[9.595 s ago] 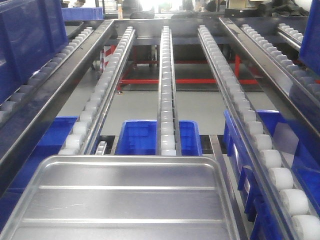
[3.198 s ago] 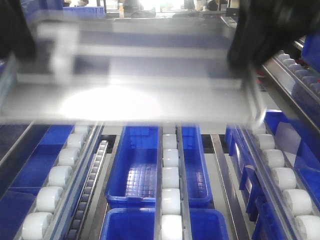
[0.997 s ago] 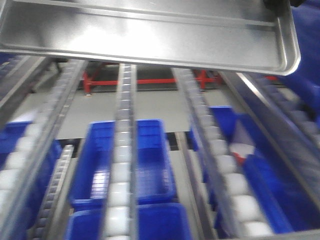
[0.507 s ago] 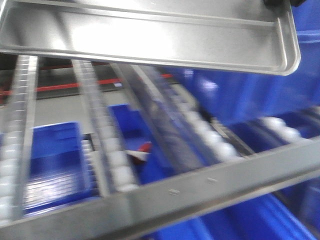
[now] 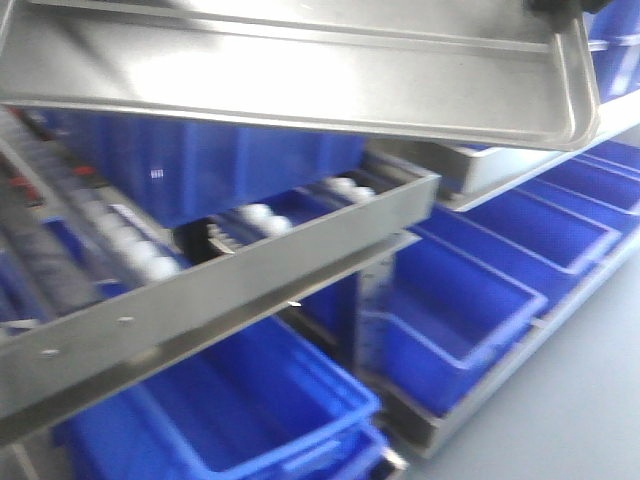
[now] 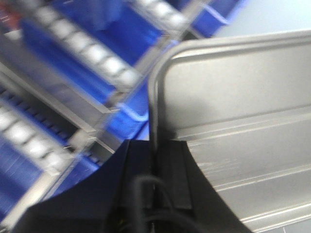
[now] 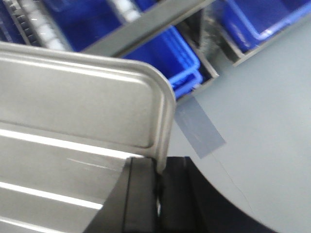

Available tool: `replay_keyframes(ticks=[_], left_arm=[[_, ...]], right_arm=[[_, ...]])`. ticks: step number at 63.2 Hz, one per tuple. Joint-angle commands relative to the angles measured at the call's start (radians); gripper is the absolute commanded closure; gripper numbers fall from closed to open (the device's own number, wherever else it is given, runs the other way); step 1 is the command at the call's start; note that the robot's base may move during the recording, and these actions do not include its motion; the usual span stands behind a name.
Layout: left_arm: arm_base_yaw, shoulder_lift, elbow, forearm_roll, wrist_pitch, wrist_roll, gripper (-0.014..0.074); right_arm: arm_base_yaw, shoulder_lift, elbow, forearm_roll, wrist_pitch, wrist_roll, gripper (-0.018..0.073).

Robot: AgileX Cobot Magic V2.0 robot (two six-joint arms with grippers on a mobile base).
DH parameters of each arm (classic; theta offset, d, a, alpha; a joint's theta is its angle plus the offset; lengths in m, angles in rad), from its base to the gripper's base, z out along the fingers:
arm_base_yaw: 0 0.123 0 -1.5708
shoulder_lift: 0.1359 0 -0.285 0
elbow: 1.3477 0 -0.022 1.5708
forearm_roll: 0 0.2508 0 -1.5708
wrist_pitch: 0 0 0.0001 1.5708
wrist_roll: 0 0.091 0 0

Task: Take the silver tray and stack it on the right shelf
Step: 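Carry the tray with both grippers while the base drives to another shelf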

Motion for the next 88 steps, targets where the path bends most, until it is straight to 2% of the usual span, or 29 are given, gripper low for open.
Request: replay_keyframes(ticks=[1, 88], left_arm=[[-0.005, -0.019, -0.030, 0.066, 0.022, 0.009, 0.0697], [-0.005, -0.019, -0.030, 0.066, 0.022, 0.009, 0.0697]], right_arm=[[-0.007, -0.021, -0.037, -0.063, -0.025, -0.018, 0.0503], [-0.007, -0.021, -0.037, -0.063, -0.025, -0.018, 0.0503]])
